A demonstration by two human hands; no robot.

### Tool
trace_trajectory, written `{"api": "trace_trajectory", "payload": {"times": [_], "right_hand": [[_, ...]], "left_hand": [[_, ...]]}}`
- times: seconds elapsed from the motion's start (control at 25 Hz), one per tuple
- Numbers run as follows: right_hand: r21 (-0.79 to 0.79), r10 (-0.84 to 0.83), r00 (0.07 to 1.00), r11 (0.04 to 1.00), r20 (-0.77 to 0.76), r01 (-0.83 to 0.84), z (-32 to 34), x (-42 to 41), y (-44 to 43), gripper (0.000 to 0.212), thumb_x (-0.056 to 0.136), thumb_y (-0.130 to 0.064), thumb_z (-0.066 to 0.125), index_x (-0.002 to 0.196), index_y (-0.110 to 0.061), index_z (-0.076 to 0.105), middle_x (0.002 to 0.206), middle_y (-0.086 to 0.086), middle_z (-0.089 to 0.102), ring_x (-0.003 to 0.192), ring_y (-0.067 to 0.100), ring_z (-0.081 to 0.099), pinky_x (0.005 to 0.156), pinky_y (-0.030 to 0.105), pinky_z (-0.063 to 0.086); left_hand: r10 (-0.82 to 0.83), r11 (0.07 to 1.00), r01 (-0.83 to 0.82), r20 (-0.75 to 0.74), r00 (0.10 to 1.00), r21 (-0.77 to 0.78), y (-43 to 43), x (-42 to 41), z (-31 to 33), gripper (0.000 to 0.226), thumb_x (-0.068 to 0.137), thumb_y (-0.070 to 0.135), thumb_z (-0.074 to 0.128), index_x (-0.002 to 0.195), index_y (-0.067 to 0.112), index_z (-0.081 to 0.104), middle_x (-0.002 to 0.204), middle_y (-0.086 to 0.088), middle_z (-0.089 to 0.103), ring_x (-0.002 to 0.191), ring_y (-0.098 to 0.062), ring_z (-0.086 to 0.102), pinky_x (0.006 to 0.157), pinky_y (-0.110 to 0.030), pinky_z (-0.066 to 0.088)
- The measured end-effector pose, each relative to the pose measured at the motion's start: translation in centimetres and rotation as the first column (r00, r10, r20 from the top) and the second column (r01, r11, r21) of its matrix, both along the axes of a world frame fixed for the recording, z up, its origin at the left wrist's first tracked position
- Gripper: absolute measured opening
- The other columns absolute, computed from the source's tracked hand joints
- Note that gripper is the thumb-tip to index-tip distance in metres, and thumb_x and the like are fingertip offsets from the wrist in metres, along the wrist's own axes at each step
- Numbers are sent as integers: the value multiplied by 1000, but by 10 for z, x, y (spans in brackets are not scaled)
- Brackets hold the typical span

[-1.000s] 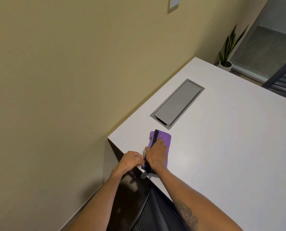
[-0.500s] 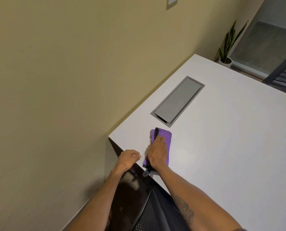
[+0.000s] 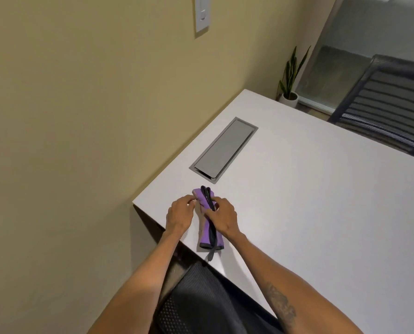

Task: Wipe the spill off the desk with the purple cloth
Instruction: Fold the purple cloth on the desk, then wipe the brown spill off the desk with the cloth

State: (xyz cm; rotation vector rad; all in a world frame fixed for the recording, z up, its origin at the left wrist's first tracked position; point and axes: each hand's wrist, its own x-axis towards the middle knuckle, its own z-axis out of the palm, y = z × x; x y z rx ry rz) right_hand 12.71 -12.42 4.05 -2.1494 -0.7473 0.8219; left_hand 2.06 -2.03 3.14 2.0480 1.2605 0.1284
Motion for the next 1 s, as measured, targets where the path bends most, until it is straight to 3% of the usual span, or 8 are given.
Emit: {"api": "trace_trajectory", "payload": {"times": [0.12, 0.24, 0.44, 0.56, 0.64, 0.84, 1.0], "right_hand": [[22, -9, 999, 1000, -36, 10, 14, 20, -34, 40, 85, -31, 64, 122, -15, 67, 106, 6, 64, 94, 24, 59, 75, 27, 44], [54, -108, 988, 992, -114, 115, 27, 40, -82, 23, 82, -20, 65, 98, -7, 73, 84, 6, 63, 77, 21, 56, 65, 28, 43], [16, -290, 940, 955, -180, 298, 42, 65, -187, 26, 78, -16, 63, 88, 7, 64, 72, 7, 53, 68, 20, 46, 64, 31, 37], [14, -388, 904, 918, -177, 397, 52, 77, -260, 22, 78, -15, 61, 87, 4, 65, 72, 5, 55, 67, 18, 45, 64, 31, 36], [15, -438, 883, 895, -168, 447, 59, 84, -306, 20, 79, -15, 61, 87, 2, 67, 72, 5, 58, 67, 17, 47, 64, 31, 37], [27, -566, 815, 819, -124, 573, 71, 99, -425, 21, 82, -14, 62, 93, 0, 71, 88, 14, 71, 73, 23, 57, 66, 32, 42], [25, -647, 760, 760, -57, 649, 77, 108, -518, 23, 84, -15, 63, 98, 0, 72, 99, 16, 73, 93, 34, 66, 76, 42, 53]], "left_hand": [[-44, 993, 40, 39, 998, 113, -24, 14, 21, 29, 105, 22, 53, 132, 19, 63, 127, -2, 70, 111, -25, 68, 92, -37, 54], [-95, 988, 87, 51, 994, 130, -55, 28, 41, 29, 103, 24, 55, 131, 19, 63, 126, 0, 70, 111, -24, 68, 94, -39, 54], [-170, 973, 160, 49, 984, 167, -130, 55, 60, 26, 103, 28, 52, 119, 17, 70, 115, -1, 74, 106, -27, 69, 91, -38, 52], [-262, 948, 262, -25, 965, 178, -194, 79, 66, 26, 101, 25, 48, 105, 16, 72, 93, -1, 77, 94, -30, 70, 84, -36, 50], [-333, 917, 338, -60, 941, 209, -238, 94, 70, 27, 102, 26, 46, 102, 16, 71, 90, -3, 77, 91, -32, 68, 87, -38, 47], [-519, 808, 525, -98, 849, 266, -347, 124, 73, 31, 104, 24, 41, 98, 12, 69, 91, -6, 74, 88, -35, 66, 85, -43, 50], [-624, 723, 627, -116, 773, 291, -422, 144, 74, 35, 106, 29, 42, 126, 17, 67, 119, -4, 73, 112, -31, 63, 94, -42, 50]]}}
